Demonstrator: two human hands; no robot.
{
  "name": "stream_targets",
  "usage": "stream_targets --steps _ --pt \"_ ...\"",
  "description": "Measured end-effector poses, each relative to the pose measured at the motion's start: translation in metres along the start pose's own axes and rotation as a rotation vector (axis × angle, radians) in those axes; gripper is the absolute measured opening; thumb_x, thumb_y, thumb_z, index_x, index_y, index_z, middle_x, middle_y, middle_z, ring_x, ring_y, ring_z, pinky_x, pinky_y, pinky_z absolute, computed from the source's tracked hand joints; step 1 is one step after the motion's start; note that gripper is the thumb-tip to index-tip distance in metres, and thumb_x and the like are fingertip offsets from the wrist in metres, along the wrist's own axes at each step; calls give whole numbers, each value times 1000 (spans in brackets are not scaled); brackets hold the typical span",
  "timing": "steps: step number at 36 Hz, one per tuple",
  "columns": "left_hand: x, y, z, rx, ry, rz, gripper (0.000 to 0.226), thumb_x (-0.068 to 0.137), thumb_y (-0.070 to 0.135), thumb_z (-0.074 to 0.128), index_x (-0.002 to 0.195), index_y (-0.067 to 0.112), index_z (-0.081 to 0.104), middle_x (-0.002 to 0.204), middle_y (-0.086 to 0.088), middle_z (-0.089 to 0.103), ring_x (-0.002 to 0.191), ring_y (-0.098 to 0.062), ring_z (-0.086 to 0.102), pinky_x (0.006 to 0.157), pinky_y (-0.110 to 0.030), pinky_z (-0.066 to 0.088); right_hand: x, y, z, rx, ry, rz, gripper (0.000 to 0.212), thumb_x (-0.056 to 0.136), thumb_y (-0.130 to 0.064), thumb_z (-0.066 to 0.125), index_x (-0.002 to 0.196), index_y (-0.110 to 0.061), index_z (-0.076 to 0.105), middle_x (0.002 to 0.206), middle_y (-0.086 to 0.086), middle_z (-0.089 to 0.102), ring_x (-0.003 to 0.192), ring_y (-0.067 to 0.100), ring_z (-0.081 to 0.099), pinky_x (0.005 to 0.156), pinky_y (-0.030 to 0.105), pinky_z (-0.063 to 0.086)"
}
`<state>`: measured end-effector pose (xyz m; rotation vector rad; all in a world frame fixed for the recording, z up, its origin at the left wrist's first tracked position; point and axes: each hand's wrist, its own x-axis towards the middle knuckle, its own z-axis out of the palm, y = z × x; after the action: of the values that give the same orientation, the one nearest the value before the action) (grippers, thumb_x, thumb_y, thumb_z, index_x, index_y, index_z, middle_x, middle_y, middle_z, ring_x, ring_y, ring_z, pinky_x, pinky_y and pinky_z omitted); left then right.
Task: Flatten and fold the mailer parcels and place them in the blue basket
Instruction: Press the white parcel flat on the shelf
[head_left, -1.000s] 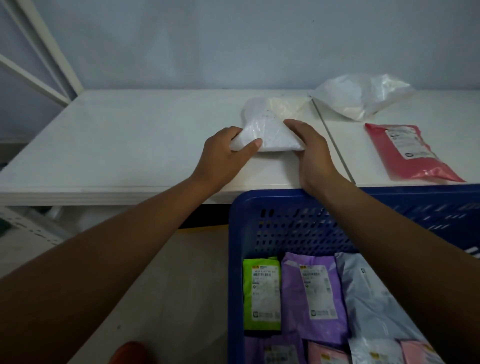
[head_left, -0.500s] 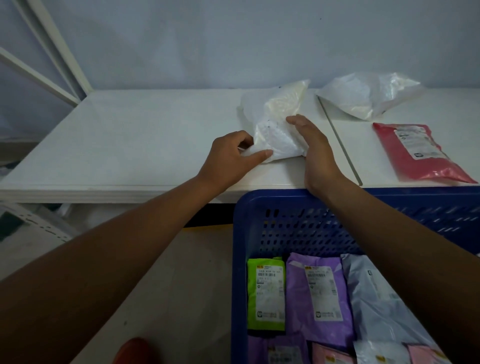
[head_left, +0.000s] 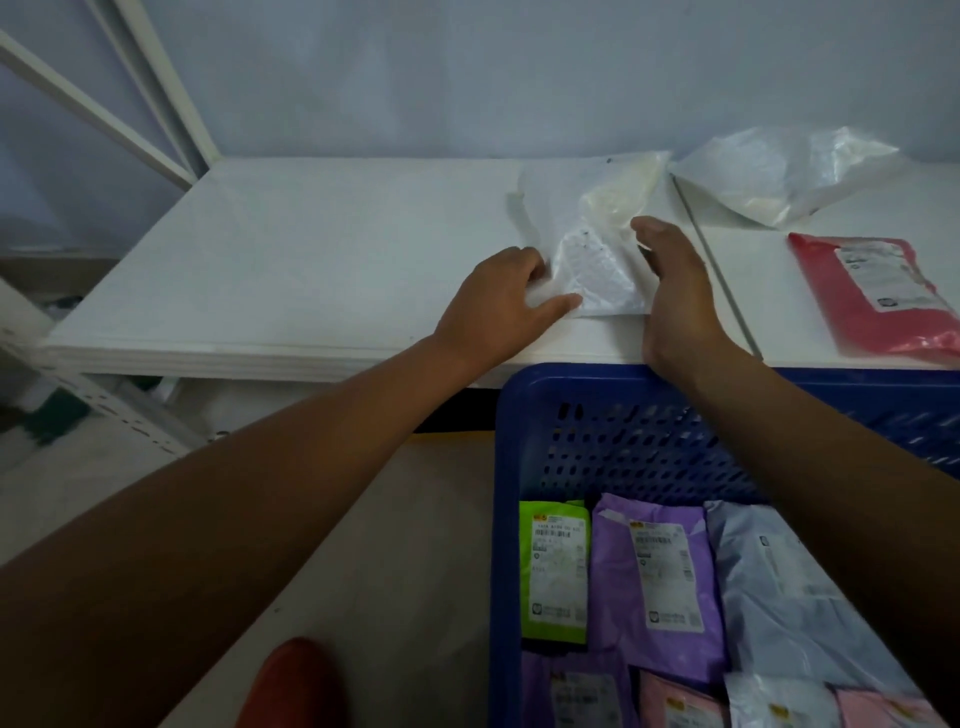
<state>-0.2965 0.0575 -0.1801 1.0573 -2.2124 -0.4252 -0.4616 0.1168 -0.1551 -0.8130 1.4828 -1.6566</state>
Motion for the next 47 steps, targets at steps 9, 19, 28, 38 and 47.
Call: stream_targets --steps 9,19,28,38,47 --pt "6 -5 -1 -162 78 -117 36 89 49 67 84 15 60 73 9 55 63 0 47 59 -13 35 7 7 -4 -121 351 -113 23 102 -15 41 109 -7 62 93 -5 57 76 4 52 74 16 39" --pt "13 -15 -19 -691 167 -467 36 94 40 64 76 10 67 70 0 63 63 -9 57 59 -27 46 8 10 -11 -263 311 -53 39 83 6 44 96 -19 70 101 -3 66 93 14 64 86 28 57" --pt "17 -19 -40 -1388 57 -697 35 102 31 51 129 10 57 120 -10 67 97 -25 68 89 -39 56 9 11 -4 -446 248 -99 40 84 7 46 107 -17 69 114 -1 62 89 9 59 73 23 52" --pt "11 -23 -48 -1222 -185 -588 46 91 45 60 71 4 63 86 -17 69 74 -20 59 67 -27 46 10 9 -2 -476 172 -101 26 91 -31 61 102 -8 65 87 -4 60 78 11 56 72 28 47" --pt "10 -21 -48 -1136 -197 -579 67 85 60 59 44 11 39 54 -10 52 54 -18 47 62 -27 41 11 10 -3 -324 224 -36 20 91 -23 47 94 -13 64 84 -3 60 79 17 57 87 46 54"
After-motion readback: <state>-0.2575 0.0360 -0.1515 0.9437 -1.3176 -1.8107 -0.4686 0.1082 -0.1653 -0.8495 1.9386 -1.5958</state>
